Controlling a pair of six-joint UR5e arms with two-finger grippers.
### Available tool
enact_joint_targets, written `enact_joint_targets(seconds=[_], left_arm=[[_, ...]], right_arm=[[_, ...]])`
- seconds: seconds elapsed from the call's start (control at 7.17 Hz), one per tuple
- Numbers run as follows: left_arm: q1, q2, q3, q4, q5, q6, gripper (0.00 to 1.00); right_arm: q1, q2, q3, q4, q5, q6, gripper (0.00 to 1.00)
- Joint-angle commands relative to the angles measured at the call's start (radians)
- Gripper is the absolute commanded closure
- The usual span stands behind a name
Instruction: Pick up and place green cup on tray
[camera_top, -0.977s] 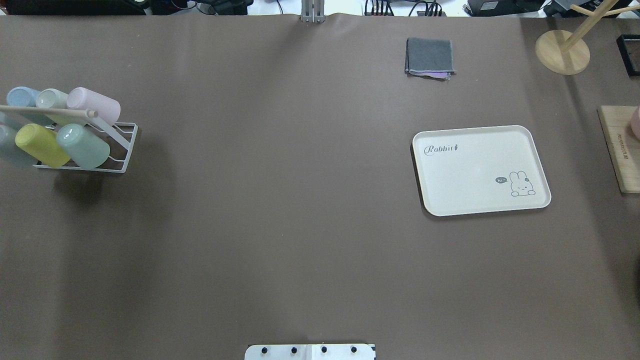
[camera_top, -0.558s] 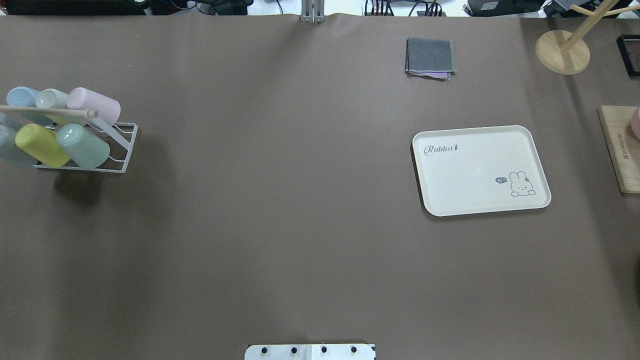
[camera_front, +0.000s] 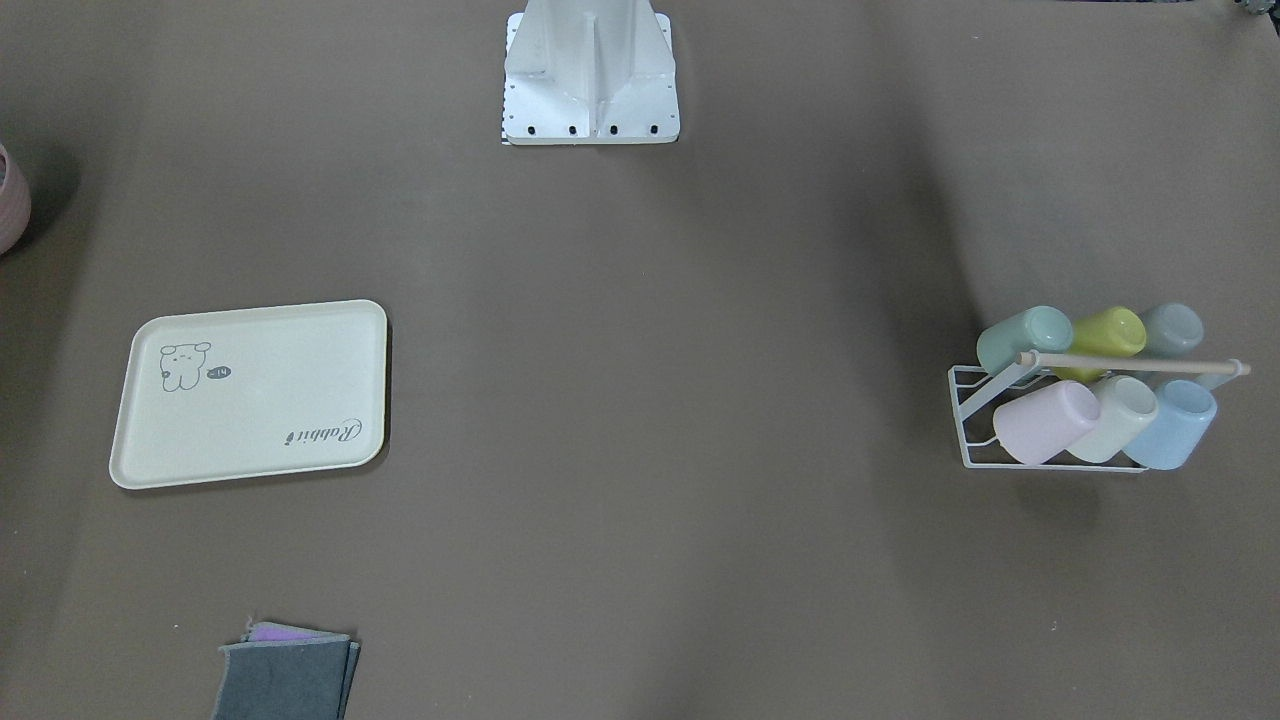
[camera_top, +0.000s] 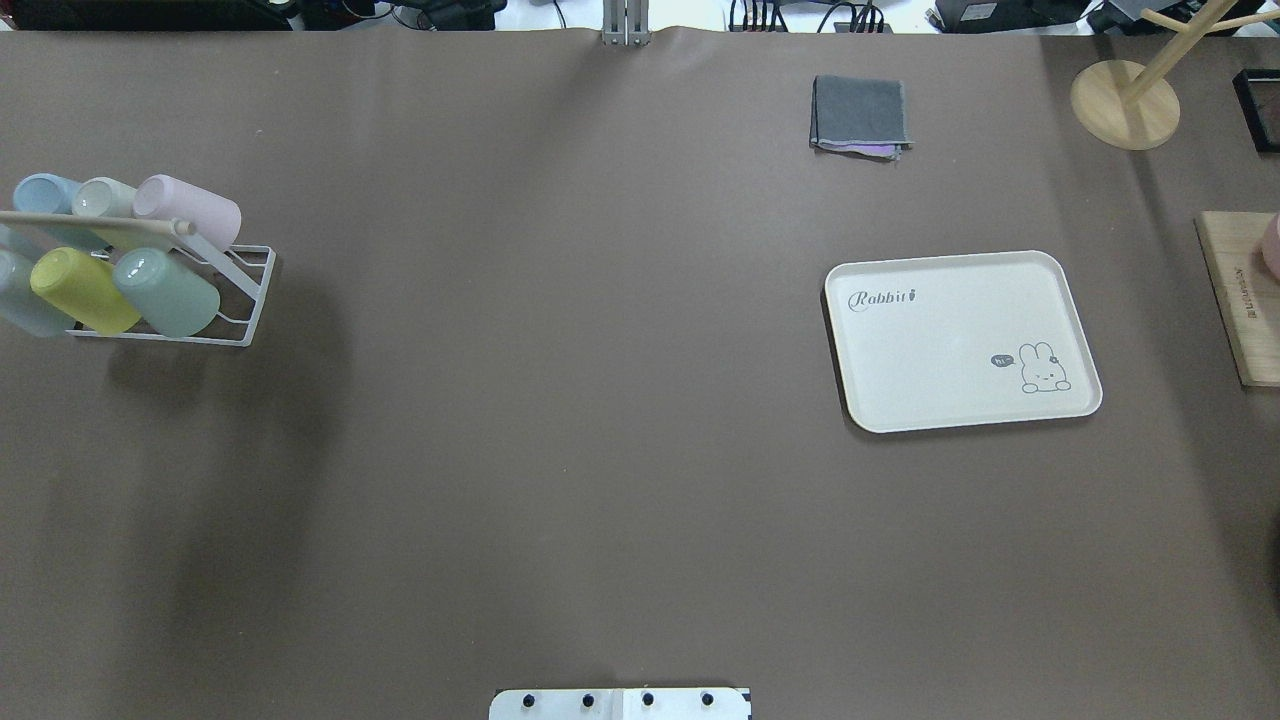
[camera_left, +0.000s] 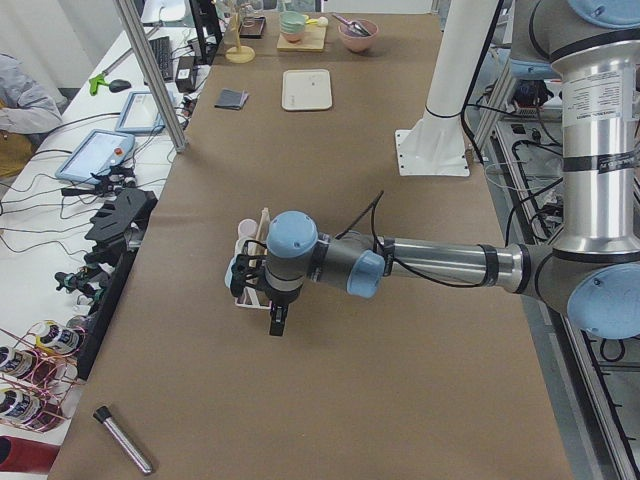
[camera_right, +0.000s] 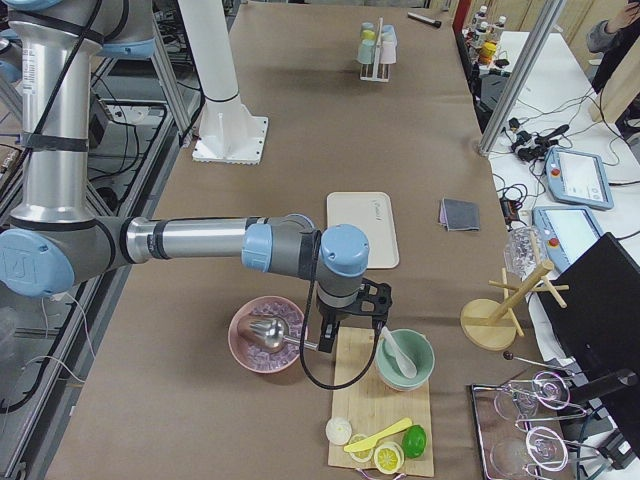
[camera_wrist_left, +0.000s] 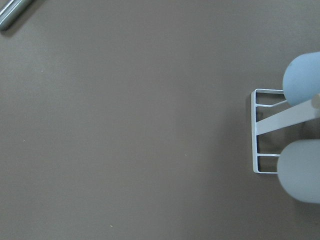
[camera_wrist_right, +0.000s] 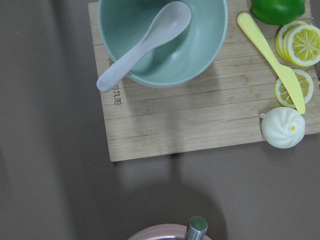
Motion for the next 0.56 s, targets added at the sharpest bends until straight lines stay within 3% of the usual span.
enact_joint_targets(seconds=[0.0,0.28,0.42], left_arm=[[0.138,-0.029,-0.178,0.237,0.161,-0.003,0.02],[0.371,-0.067,-0.273,0.423,0.333,0.0,0.02],[0.373,-0.035,-0.372,0.469,0.339,-0.003,0.02]], right_arm=[[0.012,-0.048,0.077,0.0,-0.006,0.0,0.0],[0.004,-0.039,0.144,-0.003,0.019,0.078,0.0],[-0.042,-0.038,0.168,-0.002,0.086,0.17,0.0]])
